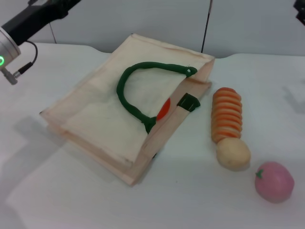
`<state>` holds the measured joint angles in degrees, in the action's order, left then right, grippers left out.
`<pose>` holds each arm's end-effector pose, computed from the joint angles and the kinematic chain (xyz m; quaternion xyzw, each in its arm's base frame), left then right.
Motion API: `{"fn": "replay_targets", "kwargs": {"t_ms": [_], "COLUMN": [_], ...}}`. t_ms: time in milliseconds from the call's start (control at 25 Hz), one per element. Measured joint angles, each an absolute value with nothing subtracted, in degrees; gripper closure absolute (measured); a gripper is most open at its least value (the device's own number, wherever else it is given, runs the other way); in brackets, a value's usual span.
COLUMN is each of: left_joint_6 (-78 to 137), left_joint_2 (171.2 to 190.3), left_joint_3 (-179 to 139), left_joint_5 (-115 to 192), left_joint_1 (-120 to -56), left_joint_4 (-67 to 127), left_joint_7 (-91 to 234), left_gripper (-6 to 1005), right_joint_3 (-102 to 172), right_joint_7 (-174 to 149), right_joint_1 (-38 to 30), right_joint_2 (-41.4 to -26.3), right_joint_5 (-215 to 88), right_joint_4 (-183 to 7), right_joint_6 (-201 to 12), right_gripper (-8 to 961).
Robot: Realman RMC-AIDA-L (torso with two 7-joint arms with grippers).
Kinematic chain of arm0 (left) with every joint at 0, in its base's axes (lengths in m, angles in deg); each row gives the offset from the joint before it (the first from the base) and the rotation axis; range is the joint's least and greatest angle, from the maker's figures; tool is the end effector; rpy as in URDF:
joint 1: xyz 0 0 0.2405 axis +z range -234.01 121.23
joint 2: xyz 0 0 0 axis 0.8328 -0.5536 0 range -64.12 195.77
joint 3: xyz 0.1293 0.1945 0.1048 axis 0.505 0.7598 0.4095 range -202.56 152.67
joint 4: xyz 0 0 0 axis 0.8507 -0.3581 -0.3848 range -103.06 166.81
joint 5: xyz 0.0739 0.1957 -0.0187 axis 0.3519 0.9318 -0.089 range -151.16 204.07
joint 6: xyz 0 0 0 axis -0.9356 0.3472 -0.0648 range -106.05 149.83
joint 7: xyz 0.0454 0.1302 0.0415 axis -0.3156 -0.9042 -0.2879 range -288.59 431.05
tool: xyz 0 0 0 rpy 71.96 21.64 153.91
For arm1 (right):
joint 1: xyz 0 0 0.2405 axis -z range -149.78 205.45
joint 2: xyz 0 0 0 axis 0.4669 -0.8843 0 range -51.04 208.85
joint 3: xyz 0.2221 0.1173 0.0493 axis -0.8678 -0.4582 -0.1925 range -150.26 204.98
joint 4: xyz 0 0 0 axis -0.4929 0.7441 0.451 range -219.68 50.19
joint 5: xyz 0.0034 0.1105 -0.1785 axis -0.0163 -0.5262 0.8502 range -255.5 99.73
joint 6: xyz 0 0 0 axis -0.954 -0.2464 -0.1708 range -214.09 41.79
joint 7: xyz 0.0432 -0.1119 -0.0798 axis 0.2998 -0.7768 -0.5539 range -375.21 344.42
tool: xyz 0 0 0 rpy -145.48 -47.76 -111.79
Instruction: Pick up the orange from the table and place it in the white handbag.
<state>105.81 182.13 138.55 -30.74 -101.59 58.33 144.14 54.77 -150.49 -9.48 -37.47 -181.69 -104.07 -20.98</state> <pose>-0.2552 0.4083 0.0796 -0.7605 -0.2764 -0.4616 0.3636 0.2720 0.4179 0.0602 -0.7656 0.1766 0.3605 0.5027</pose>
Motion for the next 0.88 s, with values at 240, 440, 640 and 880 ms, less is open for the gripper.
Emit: {"fn": "replay_targets", "kwargs": {"t_ms": [240,440,640,880], "left_joint_6": [100.8,97.97,96.62,96.12], "left_joint_2": [182.3,182.33,182.35,182.37], "left_joint_3": [138.42,138.4,138.35,138.25], "left_joint_5": [-37.88,-46.52,-53.27,-61.02], "left_joint_1": [-98.43,-95.34,-93.31,-90.51], "left_joint_4": [50.35,41.67,34.79,28.05], "left_joint_7": [128.74,112.41,101.26,89.69], "left_gripper": [413,413,414,415], "right_joint_3": [54.78,54.78,54.77,54.48], "right_joint_7": [-159.83,-165.45,-168.58,-169.04], "right_joint_1": [-8.29,-7.88,-6.98,-6.63], "right_joint_2": [-37.45,-37.46,-37.5,-37.51], "right_joint_5": [-192.23,-197.73,-201.16,-203.04], "right_joint_4": [-98.71,-95.36,-93.92,-93.14], "right_joint_6": [-20.73,-20.93,-21.56,-23.69], "right_gripper": [295,298,299,299]}}
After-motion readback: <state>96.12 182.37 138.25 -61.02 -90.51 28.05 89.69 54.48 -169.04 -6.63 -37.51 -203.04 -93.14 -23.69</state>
